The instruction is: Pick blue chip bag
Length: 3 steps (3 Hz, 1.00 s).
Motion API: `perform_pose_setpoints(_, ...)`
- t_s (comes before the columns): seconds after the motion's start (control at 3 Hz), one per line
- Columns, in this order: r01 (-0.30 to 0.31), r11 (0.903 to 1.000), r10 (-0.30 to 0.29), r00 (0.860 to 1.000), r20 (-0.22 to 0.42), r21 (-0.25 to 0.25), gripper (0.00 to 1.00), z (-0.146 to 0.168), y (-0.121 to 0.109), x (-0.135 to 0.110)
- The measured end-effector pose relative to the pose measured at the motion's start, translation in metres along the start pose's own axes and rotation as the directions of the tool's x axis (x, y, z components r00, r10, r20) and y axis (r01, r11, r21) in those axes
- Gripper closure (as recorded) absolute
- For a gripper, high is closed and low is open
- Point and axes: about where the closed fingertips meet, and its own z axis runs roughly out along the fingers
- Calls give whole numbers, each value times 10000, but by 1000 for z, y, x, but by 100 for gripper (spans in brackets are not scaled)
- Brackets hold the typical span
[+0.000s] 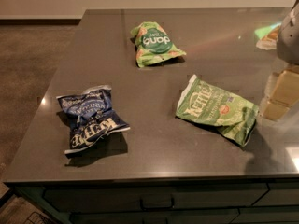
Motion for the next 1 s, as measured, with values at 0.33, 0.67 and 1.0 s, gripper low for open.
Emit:
perform_pose_setpoints(0.33, 2, 10000, -2, 10000, 44, 24, 0, -1, -1, -2)
perform_pose_setpoints(0.67, 173, 9998, -172, 9993, 340, -30, 0, 5, -6, -28)
perform_pose_setpoints(1.0, 435, 9990, -427, 9972, 608, -107, 0, 11, -9, -56)
